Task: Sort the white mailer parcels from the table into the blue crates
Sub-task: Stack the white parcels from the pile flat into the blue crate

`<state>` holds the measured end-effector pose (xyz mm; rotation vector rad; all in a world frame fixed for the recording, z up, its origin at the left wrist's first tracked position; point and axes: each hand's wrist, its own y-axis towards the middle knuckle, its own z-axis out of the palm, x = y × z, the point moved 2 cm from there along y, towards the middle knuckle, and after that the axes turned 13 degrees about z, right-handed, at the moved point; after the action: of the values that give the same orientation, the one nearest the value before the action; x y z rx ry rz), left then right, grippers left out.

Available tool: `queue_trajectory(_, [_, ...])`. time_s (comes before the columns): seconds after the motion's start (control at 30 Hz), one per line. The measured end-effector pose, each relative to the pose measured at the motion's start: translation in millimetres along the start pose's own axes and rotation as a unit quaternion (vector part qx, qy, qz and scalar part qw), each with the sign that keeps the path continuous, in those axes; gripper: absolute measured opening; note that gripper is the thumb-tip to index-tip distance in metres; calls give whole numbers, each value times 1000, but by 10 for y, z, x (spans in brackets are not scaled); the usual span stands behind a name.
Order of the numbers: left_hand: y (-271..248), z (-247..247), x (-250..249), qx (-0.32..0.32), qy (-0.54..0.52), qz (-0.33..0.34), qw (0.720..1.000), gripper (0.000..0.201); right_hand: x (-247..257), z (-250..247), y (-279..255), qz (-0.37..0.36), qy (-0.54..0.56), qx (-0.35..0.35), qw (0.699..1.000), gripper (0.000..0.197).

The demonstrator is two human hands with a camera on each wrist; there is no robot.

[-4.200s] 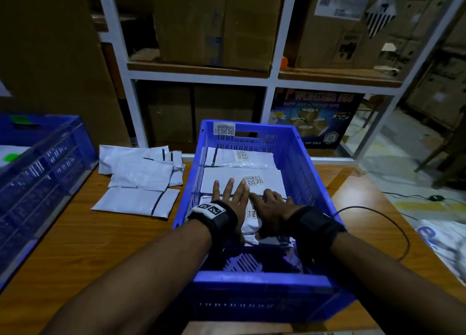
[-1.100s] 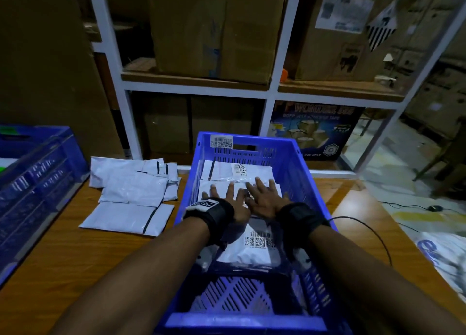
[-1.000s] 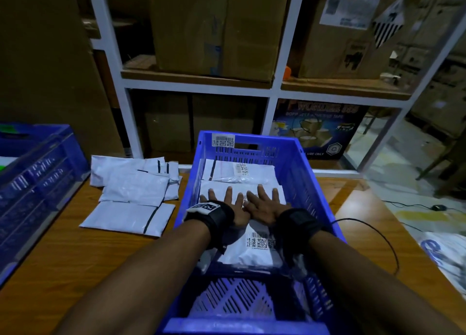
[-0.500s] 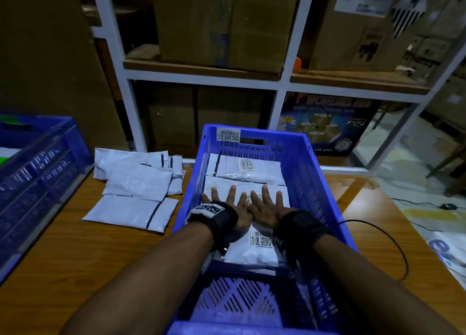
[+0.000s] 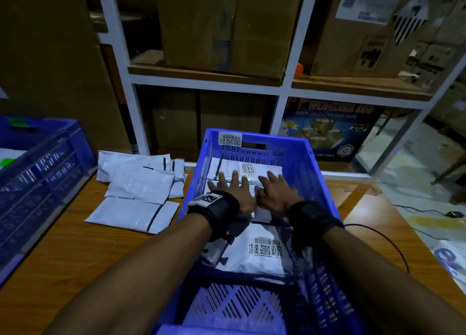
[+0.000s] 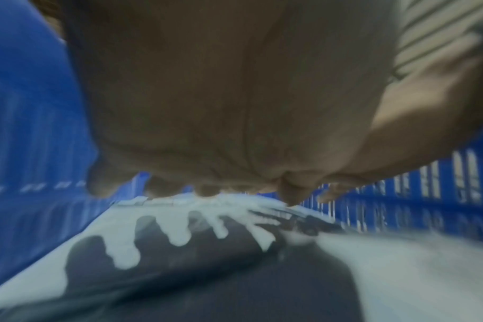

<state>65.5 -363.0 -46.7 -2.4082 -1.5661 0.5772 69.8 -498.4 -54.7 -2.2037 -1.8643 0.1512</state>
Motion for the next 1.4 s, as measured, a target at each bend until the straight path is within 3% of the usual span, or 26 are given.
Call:
queue_trajectory(0.1, [186, -122, 75, -13, 14, -4, 1000, 73, -14, -111, 150, 5, -7, -17, 1000, 54])
queue_trajectory(0.23, [417, -44, 229, -4, 22, -8, 1000, 68, -7, -26, 333, 7, -26, 17, 999, 63])
queue_trajectory(0.7, [573, 159, 318, 10, 12, -14, 1000, 66, -17, 146, 491, 3, -10, 75, 997, 57])
queue_trajectory(0.8, [519, 77, 242, -31, -5, -13, 999, 69, -6, 58, 462, -14, 13, 26, 999, 55])
queue_trajectory(0.9, [375, -119, 103, -67, 4, 5, 998, 69, 28, -183, 378, -42, 8, -68, 997, 41])
queue_trajectory(1.1, [-24, -714, -91, -102, 64, 56, 991, 56, 103, -884, 30, -94, 26, -184, 978, 25])
queue_trajectory(1.27, [-447, -1102, -9, -167, 106, 79, 977, 48, 250, -1341, -306, -136, 21, -233, 963, 24])
queue_trajectory(1.4, [-852, -1265, 246, -207, 114, 82, 968, 46, 603, -1516, -524, -171, 2, -204, 964, 30])
